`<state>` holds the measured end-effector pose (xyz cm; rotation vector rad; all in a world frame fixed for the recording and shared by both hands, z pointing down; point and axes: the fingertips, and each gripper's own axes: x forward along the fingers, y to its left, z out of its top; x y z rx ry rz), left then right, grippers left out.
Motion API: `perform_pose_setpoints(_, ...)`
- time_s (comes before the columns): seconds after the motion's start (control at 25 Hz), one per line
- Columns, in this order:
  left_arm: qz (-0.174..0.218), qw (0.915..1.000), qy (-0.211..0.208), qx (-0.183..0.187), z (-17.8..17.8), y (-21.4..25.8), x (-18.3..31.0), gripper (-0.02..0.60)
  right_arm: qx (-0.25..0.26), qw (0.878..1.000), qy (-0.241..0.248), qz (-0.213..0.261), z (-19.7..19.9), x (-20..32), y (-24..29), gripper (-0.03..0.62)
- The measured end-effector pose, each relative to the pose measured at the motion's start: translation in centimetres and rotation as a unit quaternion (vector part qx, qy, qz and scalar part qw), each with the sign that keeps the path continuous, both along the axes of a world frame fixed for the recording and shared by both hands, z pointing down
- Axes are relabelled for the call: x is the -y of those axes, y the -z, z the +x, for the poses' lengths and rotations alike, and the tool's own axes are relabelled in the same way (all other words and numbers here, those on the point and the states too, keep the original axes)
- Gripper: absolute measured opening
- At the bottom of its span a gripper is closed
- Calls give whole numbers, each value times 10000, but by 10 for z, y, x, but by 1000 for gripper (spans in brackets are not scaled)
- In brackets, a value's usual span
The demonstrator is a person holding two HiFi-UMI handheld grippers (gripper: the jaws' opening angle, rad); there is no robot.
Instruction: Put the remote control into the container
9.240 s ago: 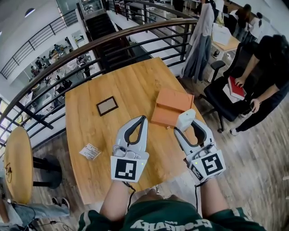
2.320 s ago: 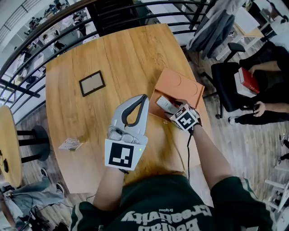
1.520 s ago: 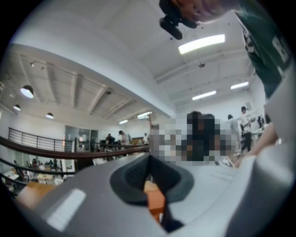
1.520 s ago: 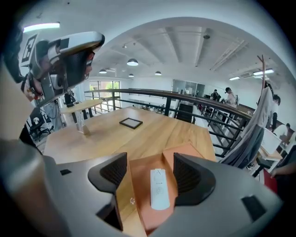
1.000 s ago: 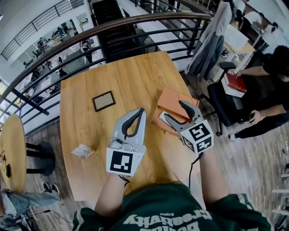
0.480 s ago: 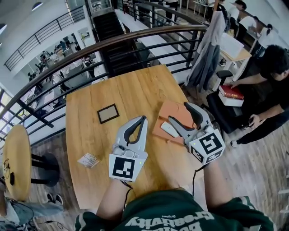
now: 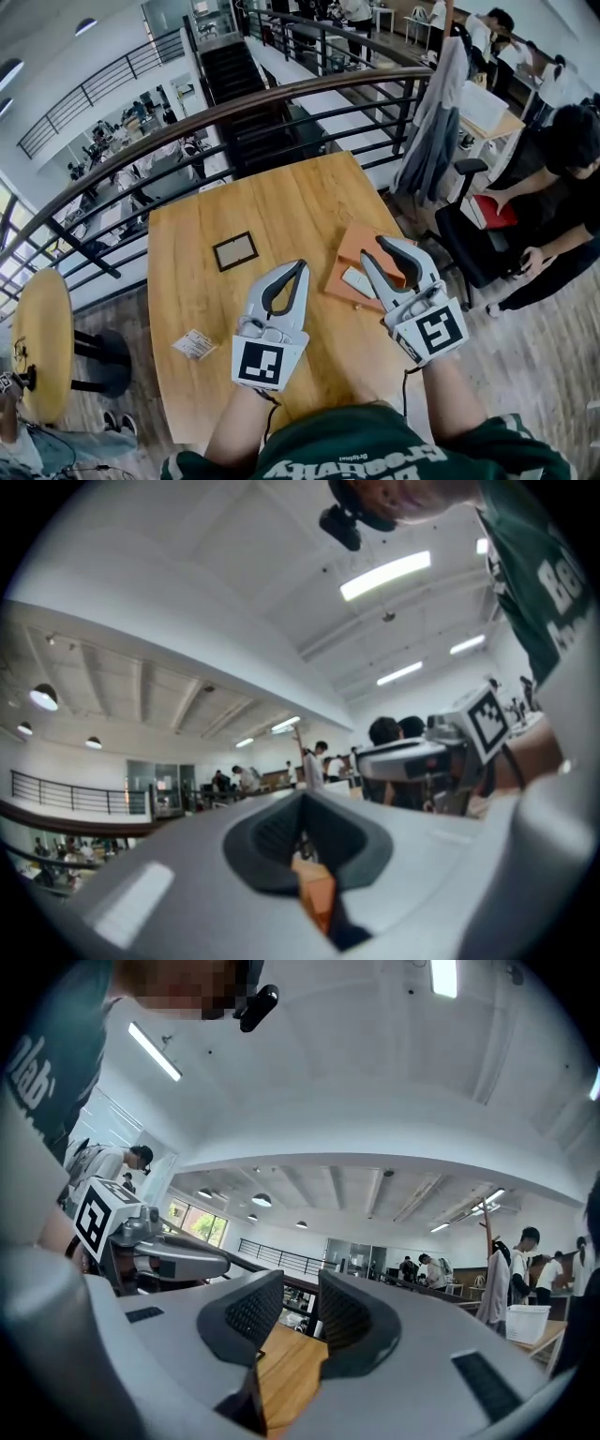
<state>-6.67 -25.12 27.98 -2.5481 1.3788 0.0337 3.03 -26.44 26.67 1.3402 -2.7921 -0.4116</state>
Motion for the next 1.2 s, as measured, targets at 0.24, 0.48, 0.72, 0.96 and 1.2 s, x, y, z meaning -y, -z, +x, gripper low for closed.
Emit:
perform_pose_setpoints(0.24, -8, 10000, 75, -20, -12, -3, -2, 0, -34, 9998, 168, -39, -21, -3, -7, 35)
perform_pose_setpoints(0.48, -13, 9999, 156, -26, -22, -4, 1, 0, -46, 9996, 270, -21, -34, 0, -11, 18)
perform_pose_setpoints(0.72, 3, 9999, 132, 7, -26, -5, 0, 0, -107, 9997, 235, -42, -38, 1, -15, 18)
perform_pose_setpoints(0.96, 115, 9999, 87, 68, -22, -1, -3, 0, -89, 9998, 167, -79, -33, 2, -16, 18)
perform_pose_setpoints(1.2, 115, 9998, 54, 124, -18, -1, -4, 0, -40, 10000, 80, -25, -28, 4, -13, 18)
